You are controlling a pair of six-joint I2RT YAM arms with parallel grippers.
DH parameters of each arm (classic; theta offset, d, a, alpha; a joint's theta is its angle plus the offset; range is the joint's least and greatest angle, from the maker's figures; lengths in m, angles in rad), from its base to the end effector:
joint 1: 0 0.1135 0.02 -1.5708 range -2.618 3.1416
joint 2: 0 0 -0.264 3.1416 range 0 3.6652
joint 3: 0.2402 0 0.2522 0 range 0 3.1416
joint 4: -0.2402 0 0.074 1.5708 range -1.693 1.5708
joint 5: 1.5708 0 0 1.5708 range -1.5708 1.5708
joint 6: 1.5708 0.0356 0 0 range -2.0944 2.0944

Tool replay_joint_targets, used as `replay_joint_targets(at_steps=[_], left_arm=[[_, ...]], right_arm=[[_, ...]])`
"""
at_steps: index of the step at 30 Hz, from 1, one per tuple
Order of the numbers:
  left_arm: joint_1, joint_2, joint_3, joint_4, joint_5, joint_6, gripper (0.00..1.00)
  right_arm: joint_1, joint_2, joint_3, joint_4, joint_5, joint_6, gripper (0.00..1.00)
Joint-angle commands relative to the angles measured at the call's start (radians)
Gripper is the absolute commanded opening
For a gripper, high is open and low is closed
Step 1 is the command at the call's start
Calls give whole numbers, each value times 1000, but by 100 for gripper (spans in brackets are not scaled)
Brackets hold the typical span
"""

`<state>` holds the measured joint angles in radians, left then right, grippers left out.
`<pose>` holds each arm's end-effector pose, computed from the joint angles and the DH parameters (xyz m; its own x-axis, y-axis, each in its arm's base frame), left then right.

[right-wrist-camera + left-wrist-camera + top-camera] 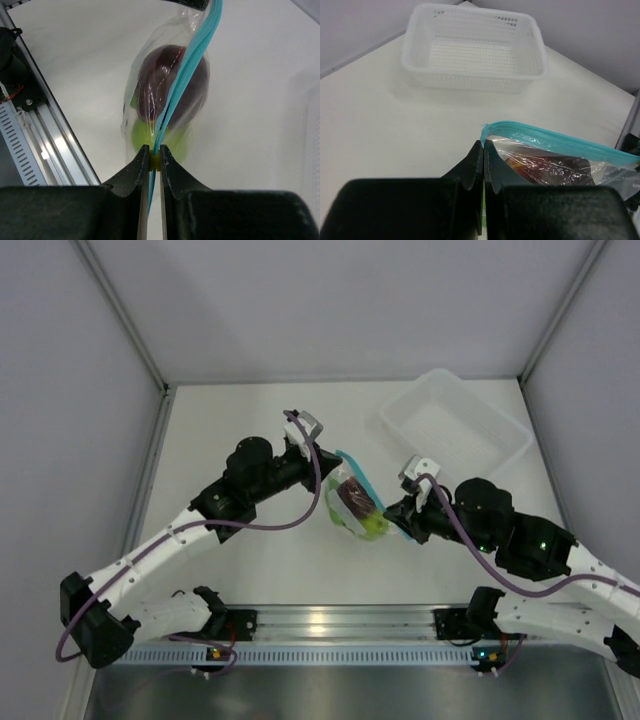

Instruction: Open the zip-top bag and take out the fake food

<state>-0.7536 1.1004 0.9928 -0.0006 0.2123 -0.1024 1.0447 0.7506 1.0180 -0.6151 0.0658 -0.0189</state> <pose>0.1834 -0.1824 0.3704 -0.1623 0.0153 -0.9866 0.8093 0.5741 -0.1243 0.0775 0.1288 0.3788 -0.1554 -0.3051 -0.9396 -0.8349 0.5489 -0.0402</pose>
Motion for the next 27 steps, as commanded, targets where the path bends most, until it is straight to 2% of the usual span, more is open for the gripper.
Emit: replay_joint_targets(at_steps=[1, 5, 11, 13, 14, 17, 18, 21, 27], left_arm=[[19, 9, 23, 82, -278, -49, 0], [26, 15, 20, 91, -336, -82, 0], [28, 7, 6, 100, -327, -106, 0], [28, -2, 1, 100, -259, -92, 0], [28, -7, -14, 117, -134, -74, 0], [28, -25, -46, 163, 104, 4, 0], [28, -34, -80, 183, 231, 16, 0], [28, -94, -158, 277, 398, 35, 0], [28, -116, -184, 287, 490, 76, 0]], right_arm=[[9, -37, -18, -74, 14, 76, 0], [9, -43, -44, -103, 6, 105, 0], [9, -36, -79, -94, -6, 117, 0], [9, -36, -87, -75, -14, 117, 1], [9, -33, -91, -65, -30, 117, 5], [9, -28, -93, -40, -24, 117, 11], [9, -23, -93, -34, -20, 119, 14], [9, -20, -107, -6, 0, 112, 17], [9, -31, -122, 20, 46, 129, 20]])
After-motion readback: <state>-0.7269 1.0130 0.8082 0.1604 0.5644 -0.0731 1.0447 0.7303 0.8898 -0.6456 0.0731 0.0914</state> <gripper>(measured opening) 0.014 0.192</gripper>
